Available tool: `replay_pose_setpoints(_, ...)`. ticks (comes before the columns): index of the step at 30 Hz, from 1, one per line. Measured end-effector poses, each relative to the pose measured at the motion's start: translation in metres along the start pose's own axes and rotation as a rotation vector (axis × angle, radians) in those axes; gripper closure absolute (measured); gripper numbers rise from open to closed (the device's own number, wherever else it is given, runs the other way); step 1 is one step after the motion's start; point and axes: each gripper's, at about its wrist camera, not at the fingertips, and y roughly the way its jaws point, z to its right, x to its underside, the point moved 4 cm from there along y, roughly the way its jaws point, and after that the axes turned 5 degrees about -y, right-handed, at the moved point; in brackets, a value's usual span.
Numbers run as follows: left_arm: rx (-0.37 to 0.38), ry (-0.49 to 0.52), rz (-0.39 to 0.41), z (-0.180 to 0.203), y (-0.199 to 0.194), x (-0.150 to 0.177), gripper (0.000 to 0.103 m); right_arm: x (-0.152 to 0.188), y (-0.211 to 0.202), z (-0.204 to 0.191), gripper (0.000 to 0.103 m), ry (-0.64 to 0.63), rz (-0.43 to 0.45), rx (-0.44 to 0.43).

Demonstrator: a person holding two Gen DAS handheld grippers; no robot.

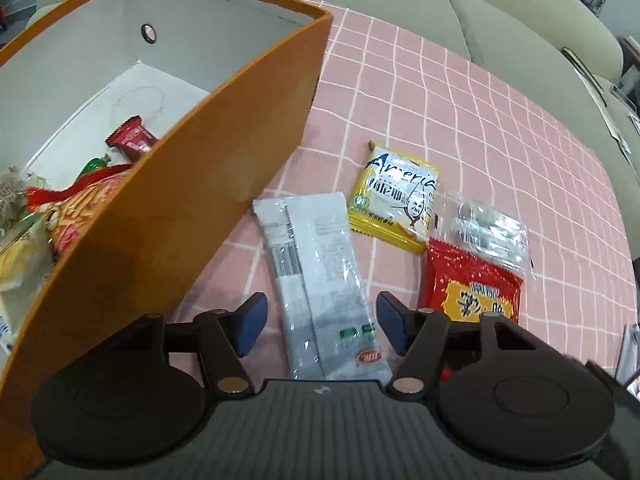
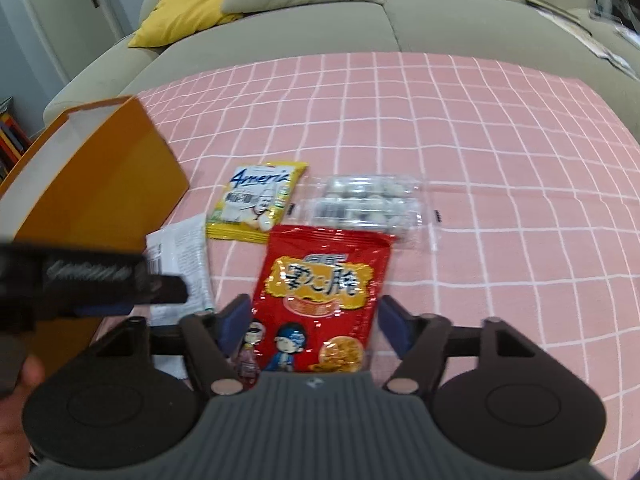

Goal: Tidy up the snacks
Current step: 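Reposition both tools around the white packet and red cracker bag, then grasp the white packet with the left tool while the right tool grasps the red cracker bag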

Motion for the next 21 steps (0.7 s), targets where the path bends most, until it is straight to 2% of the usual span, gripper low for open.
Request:
replay_pose_setpoints(3, -0.044, 0.009, -0.005, 0.004, 0.009, -0.002, 0.024, 0.002, 0.006, -0.011, 0.023, -0.042, 0.001, 0.013)
replay_pose_setpoints(7, -0.087, -0.002, -0.006, 0.004, 0.018, -0.001, 0.020, 0.003, 0.018, -0.023, 0.021, -0.098, -0.008, 0.075)
replay_pose_setpoints(12, -0.115, 0.073, 0.007, 0.008, 0.021, 0.000, 0.019, 0.003, 0.030, -0.029, 0.016, -0.148, -0.020, 0.098)
replay_pose_setpoints(14, -0.105, 0.116, -0.006, 0.010, 0.018, 0.002, 0.027, 0.005, 0.031, -0.027, 0.017, -0.172, -0.027, 0.099)
replay_pose_setpoints(16, -0.075, 0.126, -0.014, 0.009, 0.015, 0.004, 0.040, 0.009, 0.029, -0.024, 0.023, -0.191, -0.035, 0.085)
replay_pose_setpoints(17, -0.063, 0.128, -0.018, 0.008, 0.013, 0.004, 0.041, 0.012, 0.026, -0.022, 0.027, -0.213, -0.037, 0.080)
replay_pose_setpoints(21, -0.037, 0.169, -0.016, 0.006, 0.010, 0.011, 0.045, 0.024, 0.015, -0.018, 0.031, -0.276, -0.036, 0.065)
